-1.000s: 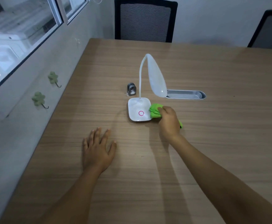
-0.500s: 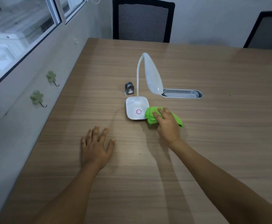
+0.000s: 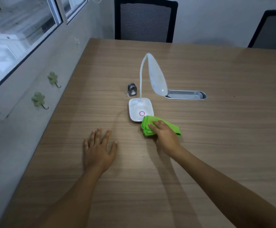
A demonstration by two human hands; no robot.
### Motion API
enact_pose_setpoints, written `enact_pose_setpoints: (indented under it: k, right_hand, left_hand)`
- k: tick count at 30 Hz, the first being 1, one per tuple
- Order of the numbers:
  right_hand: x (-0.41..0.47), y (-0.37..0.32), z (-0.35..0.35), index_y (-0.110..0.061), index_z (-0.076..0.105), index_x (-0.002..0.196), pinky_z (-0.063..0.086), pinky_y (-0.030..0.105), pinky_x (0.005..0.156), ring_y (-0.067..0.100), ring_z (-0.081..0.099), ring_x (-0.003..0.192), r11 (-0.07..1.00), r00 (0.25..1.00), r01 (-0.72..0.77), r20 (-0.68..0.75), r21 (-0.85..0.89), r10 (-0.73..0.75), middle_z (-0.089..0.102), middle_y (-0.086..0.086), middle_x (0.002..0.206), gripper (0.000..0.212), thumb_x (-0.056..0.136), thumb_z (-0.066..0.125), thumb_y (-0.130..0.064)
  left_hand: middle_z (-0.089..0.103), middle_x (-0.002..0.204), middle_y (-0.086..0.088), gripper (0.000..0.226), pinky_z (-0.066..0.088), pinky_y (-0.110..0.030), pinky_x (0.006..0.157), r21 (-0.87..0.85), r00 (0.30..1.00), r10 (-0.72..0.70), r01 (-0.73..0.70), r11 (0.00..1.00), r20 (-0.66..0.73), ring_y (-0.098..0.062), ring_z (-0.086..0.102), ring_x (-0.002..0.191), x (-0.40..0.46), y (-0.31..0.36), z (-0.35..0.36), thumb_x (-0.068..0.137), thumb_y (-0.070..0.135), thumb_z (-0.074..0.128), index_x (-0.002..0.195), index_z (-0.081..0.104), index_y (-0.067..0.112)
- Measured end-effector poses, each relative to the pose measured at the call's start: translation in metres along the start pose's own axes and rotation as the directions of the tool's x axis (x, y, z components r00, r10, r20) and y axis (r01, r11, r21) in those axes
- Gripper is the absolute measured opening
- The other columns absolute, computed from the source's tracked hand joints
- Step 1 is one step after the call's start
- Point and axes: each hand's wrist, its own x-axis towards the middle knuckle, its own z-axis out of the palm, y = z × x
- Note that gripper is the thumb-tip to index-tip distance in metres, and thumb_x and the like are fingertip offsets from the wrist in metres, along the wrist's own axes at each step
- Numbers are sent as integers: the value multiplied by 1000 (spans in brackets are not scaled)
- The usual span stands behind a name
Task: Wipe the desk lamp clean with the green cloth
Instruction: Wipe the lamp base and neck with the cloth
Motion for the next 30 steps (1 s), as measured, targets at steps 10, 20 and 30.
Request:
enact_pose_setpoints:
  k: [10, 20, 30]
  right_hand:
    - [64, -31, -28, -2, 50, 131, 41, 42, 106, 36, 41, 132, 997, 992, 56, -109, -46, -60, 50, 22, 138, 51, 81, 52, 8]
    - [5, -32, -25, -8, 51, 133, 39, 39, 106, 33, 42, 133, 990, 987, 142, 80, -7, -141, 47, 17, 144, 52, 83, 54, 6]
    - [83, -27, -44, -8, 56, 114, 52, 39, 80, 39, 61, 103, 929, 921, -370, -118, 30, 371, 65, 20, 112, 33, 84, 47, 1]
  left_hand:
    - [32, 156, -3, 66, 16, -49, 116, 17, 1000, -3, 3, 1000, 3, -24, 24, 145, 2, -1, 2, 82, 62, 25, 142, 37, 36]
    - [35, 155, -5, 65, 18, -49, 115, 30, 1000, 6, -6, 1000, -16, -26, 27, 144, 1, -2, 2, 83, 61, 27, 142, 38, 35]
    - [30, 157, -2, 67, 12, -47, 117, -7, 1000, -6, 6, 1000, -4, -23, 21, 146, 1, -2, 1, 82, 63, 23, 143, 36, 37]
